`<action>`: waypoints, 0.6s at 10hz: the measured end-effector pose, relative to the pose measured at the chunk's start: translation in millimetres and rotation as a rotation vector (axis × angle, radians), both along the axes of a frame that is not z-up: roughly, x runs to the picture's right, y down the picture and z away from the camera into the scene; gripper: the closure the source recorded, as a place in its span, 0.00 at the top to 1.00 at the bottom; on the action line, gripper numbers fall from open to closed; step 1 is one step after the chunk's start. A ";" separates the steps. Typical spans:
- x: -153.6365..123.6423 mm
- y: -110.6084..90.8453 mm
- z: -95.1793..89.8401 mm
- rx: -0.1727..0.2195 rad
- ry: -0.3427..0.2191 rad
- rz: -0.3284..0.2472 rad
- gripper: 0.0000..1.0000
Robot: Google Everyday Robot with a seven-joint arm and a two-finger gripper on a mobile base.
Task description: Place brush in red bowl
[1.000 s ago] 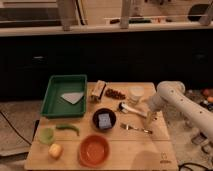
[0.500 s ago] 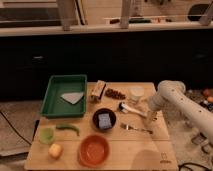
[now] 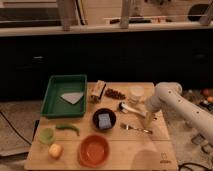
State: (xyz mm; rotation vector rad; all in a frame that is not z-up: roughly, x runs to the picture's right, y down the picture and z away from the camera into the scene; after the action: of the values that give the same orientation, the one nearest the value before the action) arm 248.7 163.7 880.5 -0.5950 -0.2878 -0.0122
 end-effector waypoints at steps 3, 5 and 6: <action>-6.5 5.0 6.3 -0.014 -0.011 -0.018 0.78; -9.0 8.5 9.6 -0.025 -0.022 -0.031 0.60; -9.2 8.0 10.3 -0.026 -0.025 -0.036 0.49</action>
State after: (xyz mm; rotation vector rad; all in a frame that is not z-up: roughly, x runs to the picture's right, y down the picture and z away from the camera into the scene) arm 239.5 171.7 890.8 -0.6261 -0.3020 -0.0503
